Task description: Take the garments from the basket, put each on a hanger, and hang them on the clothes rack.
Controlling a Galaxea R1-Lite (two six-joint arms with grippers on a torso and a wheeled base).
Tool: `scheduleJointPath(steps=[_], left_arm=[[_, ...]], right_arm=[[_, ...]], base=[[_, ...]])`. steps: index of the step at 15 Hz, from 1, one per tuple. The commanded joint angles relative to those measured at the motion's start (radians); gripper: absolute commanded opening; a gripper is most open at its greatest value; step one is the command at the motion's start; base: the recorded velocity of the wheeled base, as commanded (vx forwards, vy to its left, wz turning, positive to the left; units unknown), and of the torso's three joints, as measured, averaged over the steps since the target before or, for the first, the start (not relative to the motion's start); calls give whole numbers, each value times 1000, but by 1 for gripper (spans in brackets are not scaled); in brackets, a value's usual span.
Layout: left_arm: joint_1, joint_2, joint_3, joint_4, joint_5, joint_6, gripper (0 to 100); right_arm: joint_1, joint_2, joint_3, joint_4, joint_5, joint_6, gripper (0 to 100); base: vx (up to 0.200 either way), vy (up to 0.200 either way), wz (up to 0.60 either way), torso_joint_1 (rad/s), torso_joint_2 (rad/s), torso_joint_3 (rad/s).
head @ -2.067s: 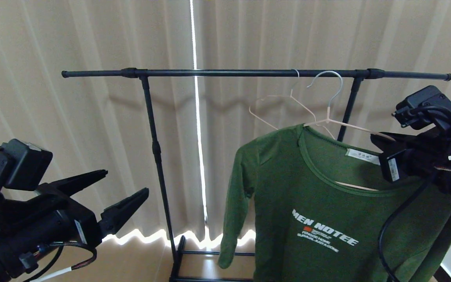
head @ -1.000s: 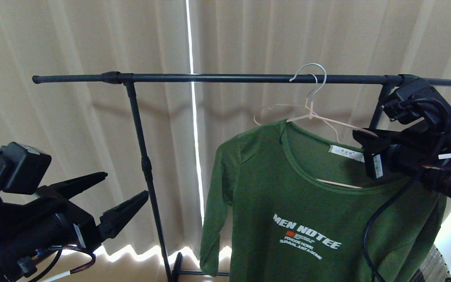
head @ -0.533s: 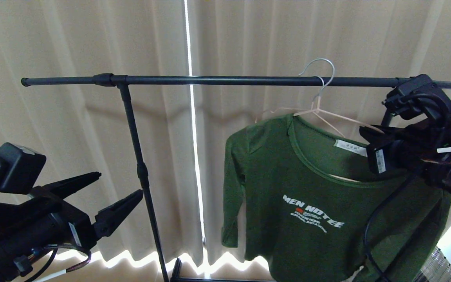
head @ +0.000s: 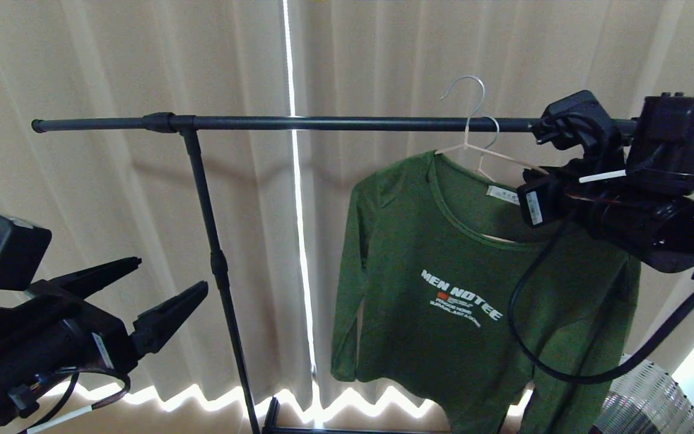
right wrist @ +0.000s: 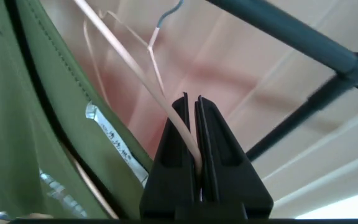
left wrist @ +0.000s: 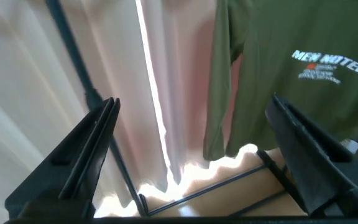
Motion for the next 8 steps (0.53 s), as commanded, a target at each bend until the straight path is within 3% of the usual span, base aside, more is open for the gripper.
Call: scheduleJointPath(steps=[1, 8], left_arm=[[5, -2, -2, -2, 0, 0, 100], [2, -50, 11, -14, -2, -3, 100]], right_arm=[[0, 96, -37, 0, -4, 0, 0], [0, 241, -195, -1, -99, -2, 0]], base=[[0, 0, 0, 0, 0, 0], [0, 0, 0, 0, 0, 0]])
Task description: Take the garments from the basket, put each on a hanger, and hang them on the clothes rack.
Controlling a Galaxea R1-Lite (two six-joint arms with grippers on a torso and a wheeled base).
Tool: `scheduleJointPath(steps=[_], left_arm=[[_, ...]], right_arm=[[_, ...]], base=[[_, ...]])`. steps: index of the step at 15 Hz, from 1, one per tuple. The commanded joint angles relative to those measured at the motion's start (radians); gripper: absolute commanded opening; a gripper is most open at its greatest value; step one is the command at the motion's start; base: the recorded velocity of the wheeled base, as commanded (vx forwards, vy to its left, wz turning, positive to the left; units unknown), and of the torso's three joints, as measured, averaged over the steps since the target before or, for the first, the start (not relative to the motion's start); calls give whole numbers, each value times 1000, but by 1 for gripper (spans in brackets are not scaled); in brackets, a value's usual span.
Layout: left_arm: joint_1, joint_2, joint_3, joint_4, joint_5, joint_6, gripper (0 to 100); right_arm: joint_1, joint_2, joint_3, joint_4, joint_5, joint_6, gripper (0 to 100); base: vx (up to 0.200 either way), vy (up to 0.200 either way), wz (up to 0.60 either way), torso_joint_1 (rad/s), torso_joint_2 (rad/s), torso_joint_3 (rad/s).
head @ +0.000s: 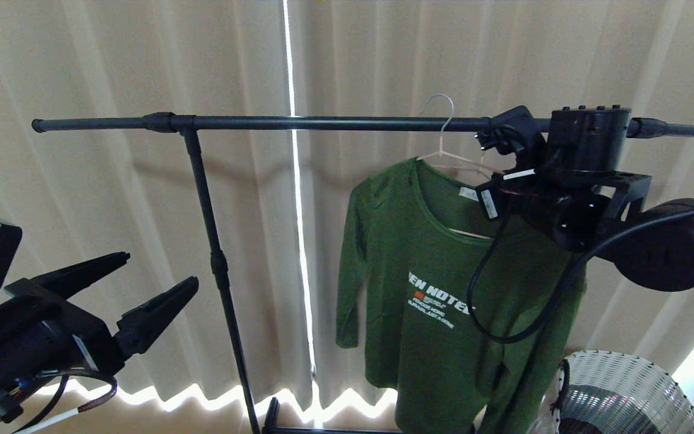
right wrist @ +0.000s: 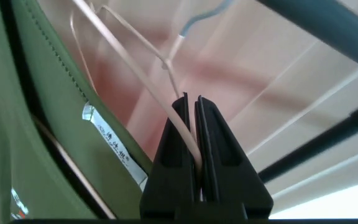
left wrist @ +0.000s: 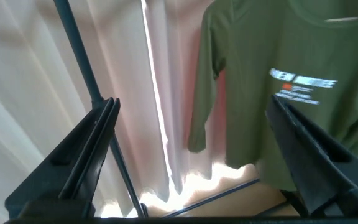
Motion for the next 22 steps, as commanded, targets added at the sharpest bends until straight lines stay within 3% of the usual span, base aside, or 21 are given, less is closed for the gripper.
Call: scheduleJointPath(steps=[1, 19, 22], left_arm=[[-1, -6, 1, 0, 0, 0, 100], [-4, -7, 12, 0, 0, 4, 100], [-7, -7, 16, 2, -2, 12, 100]], right_arm=[[0, 66, -50, 1, -25, -1, 0], [66, 167, -133, 4, -48, -30, 0], [77, 179, -165, 48, -48, -30, 0]], base=[[0, 0, 0, 0, 0, 0], [0, 0, 0, 0, 0, 0], [0, 0, 0, 0, 0, 0]])
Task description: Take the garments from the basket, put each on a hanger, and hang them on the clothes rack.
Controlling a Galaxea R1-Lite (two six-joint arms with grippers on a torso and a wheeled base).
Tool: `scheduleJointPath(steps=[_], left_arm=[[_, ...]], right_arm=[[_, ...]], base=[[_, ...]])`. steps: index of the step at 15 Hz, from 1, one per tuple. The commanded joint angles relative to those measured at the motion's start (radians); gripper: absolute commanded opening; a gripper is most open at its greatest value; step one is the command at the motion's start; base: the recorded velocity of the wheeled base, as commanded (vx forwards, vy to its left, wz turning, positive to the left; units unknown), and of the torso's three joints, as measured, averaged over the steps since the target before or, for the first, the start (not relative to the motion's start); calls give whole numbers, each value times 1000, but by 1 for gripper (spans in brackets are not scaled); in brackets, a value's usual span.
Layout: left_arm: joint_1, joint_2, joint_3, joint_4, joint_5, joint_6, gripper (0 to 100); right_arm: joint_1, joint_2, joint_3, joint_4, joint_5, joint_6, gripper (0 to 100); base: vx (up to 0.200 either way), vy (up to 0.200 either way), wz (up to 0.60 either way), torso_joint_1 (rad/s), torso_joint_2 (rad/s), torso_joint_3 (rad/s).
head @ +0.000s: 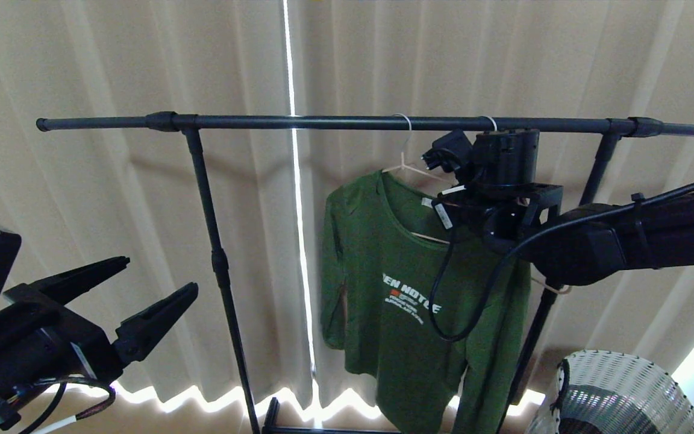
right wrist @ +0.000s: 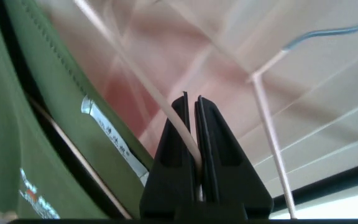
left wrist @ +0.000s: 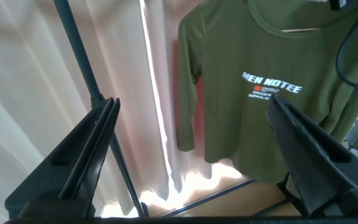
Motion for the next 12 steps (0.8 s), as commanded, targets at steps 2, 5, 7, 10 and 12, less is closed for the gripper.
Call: scheduleJointPath(steps=[2, 5, 7, 10, 12], left_arm=[[-8, 2, 3, -2, 0, 19, 100], [-8, 2, 3, -2, -2, 19, 100], [-8, 2, 3, -2, -2, 19, 100], [-6, 2, 3, -2, 0, 19, 100], [-6, 2, 1, -2, -2, 19, 100]], right_arm=[[7, 8, -33, 23, 0, -1, 0], [8, 9, -36, 23, 1, 0, 0], [28, 9, -34, 9, 3, 11, 100], [30, 8, -31, 6, 8, 48, 100], [46, 8, -28, 7, 12, 88, 100]], base=[[0, 0, 0, 0, 0, 0], [0, 0, 0, 0, 0, 0], [0, 0, 0, 0, 0, 0], [0, 0, 0, 0, 0, 0], [0, 0, 0, 0, 0, 0]])
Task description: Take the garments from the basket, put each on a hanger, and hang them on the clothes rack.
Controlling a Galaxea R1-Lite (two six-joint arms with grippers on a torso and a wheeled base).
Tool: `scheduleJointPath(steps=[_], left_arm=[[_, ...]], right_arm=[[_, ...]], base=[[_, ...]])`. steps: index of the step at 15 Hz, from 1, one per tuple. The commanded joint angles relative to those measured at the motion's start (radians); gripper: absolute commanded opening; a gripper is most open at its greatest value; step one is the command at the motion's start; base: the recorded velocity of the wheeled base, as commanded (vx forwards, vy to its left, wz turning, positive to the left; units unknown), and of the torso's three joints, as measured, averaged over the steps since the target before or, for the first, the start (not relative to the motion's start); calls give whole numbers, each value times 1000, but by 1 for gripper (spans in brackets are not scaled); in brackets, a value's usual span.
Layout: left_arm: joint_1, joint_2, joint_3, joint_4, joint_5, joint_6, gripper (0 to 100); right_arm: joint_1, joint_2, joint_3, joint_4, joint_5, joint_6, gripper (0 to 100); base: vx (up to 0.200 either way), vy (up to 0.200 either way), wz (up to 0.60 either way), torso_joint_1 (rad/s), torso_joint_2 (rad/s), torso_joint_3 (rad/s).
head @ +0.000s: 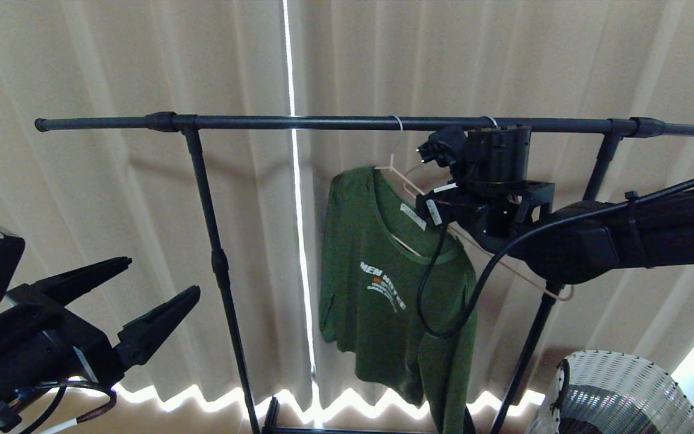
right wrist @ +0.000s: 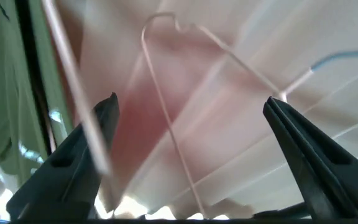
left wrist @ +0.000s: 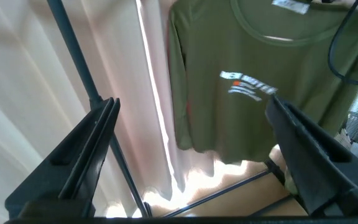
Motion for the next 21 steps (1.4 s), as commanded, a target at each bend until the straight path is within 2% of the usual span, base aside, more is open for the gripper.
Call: scheduleJointPath(steps=[1, 5, 6, 14, 15, 17, 18, 20, 21], left_arm=[[0, 2, -1, 0, 0, 0, 100], [0, 2, 1, 0, 0, 0, 100], [0, 2, 1, 0, 0, 0, 100], [5, 0, 2, 0, 0, 1, 100], [5, 0, 4, 0, 1, 1, 100], [6, 0, 9, 0, 1, 1, 100], [6, 0, 9, 0, 1, 1, 100], [11, -6, 48, 0, 4, 15, 100], [19, -14, 58, 0, 4, 20, 100]], right_arm=[[12, -4, 8, 2, 9, 16, 100], [14, -17, 27, 0, 66, 60, 100], [14, -35, 46, 0, 99, 97, 100], [14, -301, 297, -29, 302, 195, 100], [14, -320, 340, -92, 329, 198, 100], [12, -356, 436, -215, 335, 195, 100], [12, -357, 439, -218, 335, 197, 100], [-16, -523, 646, -293, 334, 181, 100], [-23, -564, 678, -294, 334, 171, 100]], base=[[0, 0, 0, 0, 0, 0], [0, 0, 0, 0, 0, 0], [0, 0, 0, 0, 0, 0], [0, 0, 0, 0, 0, 0], [0, 0, 0, 0, 0, 0], [0, 0, 0, 0, 0, 0], [0, 0, 0, 0, 0, 0], [0, 0, 0, 0, 0, 0], [0, 0, 0, 0, 0, 0]])
